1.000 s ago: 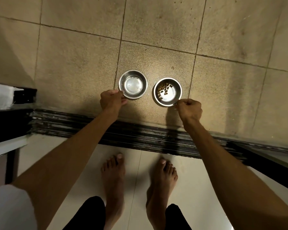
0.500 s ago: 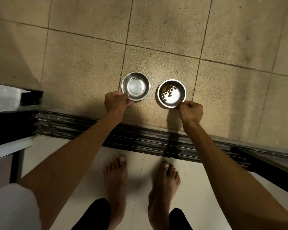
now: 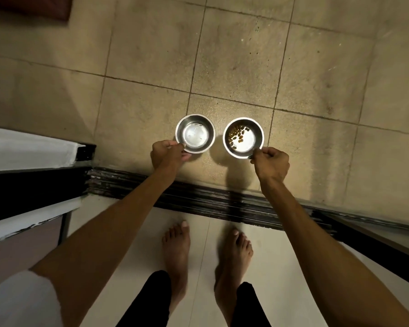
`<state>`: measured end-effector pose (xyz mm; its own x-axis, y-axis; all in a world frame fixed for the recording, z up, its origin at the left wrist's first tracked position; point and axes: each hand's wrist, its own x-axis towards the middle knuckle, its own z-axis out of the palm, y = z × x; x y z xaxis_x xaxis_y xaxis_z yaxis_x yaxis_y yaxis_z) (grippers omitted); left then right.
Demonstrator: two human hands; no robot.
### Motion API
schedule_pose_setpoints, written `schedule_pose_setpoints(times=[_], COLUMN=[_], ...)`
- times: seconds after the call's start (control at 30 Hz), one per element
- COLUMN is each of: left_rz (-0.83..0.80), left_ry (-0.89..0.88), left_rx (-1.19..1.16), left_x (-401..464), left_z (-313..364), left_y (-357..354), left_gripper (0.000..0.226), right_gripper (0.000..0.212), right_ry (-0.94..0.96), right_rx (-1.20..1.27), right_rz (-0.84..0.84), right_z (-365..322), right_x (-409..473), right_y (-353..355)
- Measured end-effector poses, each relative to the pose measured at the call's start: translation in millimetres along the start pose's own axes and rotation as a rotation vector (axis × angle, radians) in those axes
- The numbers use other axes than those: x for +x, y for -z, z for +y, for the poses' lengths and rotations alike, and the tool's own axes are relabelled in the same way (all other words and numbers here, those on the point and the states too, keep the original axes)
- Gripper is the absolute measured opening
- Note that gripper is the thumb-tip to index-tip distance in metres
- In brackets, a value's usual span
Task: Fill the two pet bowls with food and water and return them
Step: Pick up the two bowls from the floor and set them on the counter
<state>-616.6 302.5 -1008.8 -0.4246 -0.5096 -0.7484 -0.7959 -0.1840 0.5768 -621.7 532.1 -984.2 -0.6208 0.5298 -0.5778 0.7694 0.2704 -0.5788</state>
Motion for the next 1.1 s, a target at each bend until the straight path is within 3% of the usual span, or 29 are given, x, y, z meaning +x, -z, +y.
schedule_pose_setpoints(times=[0.23, 0.6, 1.1], left_rz=[-0.008, 0.035, 0.067], left_ry=[-0.065, -0.073, -0.120], left_rx=[-0.028, -0.039, -0.173], left_x=[-51, -139, -267], left_z=[55, 126, 207], left_y=[32, 90, 179], left_gripper=[0.021, 0.024, 0.003], right_gripper=[0.007, 0.015, 0.015], right_ry=[0.066, 0.152, 0.254], right_rx=[0.037, 0.049, 0.024], right_rz=[-0.017, -0.018, -0.011], right_z=[-57, -127, -213], right_x=[-46, -123, -253], right_y=[36, 98, 174])
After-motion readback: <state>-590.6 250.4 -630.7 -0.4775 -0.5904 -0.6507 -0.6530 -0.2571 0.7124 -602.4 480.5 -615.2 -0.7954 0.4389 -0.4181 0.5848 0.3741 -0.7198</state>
